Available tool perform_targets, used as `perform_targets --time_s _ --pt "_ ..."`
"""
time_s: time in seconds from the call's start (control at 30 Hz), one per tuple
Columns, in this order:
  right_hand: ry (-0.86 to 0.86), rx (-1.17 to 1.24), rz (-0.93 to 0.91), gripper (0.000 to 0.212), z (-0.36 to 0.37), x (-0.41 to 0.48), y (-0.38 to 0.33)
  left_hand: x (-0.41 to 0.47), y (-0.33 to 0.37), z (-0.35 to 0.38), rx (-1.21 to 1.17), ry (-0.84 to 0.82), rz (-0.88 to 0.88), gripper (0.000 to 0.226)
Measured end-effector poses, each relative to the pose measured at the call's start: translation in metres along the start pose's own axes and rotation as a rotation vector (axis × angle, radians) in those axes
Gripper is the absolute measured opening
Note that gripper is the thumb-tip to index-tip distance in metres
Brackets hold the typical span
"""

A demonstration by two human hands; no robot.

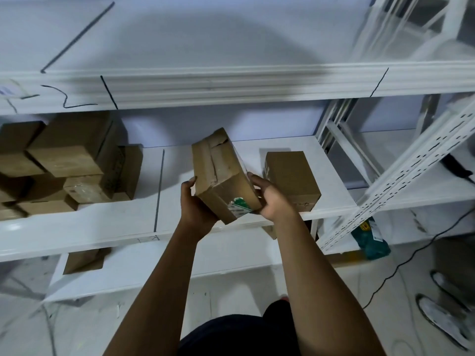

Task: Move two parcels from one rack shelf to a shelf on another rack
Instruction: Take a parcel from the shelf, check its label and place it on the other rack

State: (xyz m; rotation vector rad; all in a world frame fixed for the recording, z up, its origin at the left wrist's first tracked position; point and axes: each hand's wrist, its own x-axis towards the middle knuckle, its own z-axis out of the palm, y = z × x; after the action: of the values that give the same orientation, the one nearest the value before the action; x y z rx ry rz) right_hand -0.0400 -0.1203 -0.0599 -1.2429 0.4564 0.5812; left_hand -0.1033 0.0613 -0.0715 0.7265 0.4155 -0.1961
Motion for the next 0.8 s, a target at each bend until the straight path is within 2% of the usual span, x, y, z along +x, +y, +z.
perform_targets --time_s 0.07,0.1,0.17,0.27,0.4,0.53,0.63,0.8 --pt "-0.088 0.069 0.058 0.063 -0.001 -0.002 0.005 -0.002 0.002 -0.002 -0.085 -0.061 -0.032 0.067" --pt "-0.14 0.112 0.081 0.066 -0.001 -0.005 0.007 -0.003 0.002 -0.002 -0.091 -0.065 -0.033 0.067" --pt "-0.215 0.2 0.087 0.059 -0.002 -0.008 0.01 -0.004 0.0 -0.001 -0.07 -0.035 -0.018 0.061" --pt "-0.183 0.238 0.025 0.046 -0.002 -0.012 0.004 -0.003 0.0 -0.004 -0.014 0.048 0.032 0.049" --pt "-0.098 0.193 -0.104 0.057 -0.004 -0.01 -0.007 -0.002 0.013 0.001 0.166 0.07 0.102 0.039" --pt "-0.077 0.11 -0.182 0.037 -0.008 -0.011 -0.018 -0.002 0.023 0.003 0.393 0.049 0.15 0.044" --pt "-0.081 0.069 -0.235 0.033 -0.01 -0.009 -0.022 -0.006 0.03 0.006 0.562 -0.002 0.153 0.071" --pt "-0.103 0.06 -0.306 0.051 -0.011 -0.013 -0.026 -0.006 0.033 0.005 0.624 -0.058 0.214 0.059"
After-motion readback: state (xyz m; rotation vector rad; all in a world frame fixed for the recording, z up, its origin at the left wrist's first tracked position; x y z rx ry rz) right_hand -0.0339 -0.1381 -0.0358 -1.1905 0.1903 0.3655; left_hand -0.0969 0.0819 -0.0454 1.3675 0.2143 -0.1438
